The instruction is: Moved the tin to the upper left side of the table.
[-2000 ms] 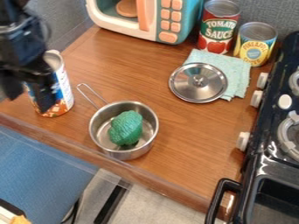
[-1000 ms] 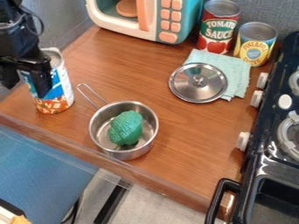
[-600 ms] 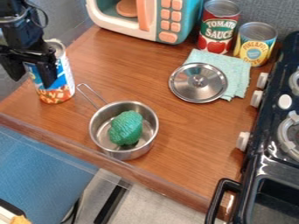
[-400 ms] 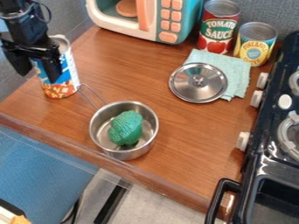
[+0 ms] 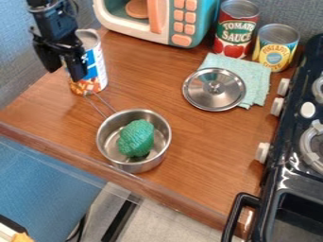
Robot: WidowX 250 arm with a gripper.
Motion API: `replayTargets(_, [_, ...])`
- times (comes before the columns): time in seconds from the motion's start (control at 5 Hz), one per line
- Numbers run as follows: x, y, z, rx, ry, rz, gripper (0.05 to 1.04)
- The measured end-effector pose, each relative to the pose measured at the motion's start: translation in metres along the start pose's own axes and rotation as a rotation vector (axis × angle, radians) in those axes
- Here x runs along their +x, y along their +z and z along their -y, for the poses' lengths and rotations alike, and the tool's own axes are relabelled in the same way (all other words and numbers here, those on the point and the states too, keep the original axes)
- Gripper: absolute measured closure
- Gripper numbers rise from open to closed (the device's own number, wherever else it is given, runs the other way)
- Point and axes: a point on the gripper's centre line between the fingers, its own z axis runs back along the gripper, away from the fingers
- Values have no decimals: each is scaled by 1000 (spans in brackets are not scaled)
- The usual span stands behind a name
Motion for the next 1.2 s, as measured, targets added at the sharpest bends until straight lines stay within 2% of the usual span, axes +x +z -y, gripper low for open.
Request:
replayTargets(0.4, [35,0,-2,9,-4,21,83])
replayTargets(0.6, [50,6,1,28,16,37,83])
replayTargets(1.0, [64,9,2,57,63,25,83])
replayTargets(1.2, [59,14,4,90,95,-10,83])
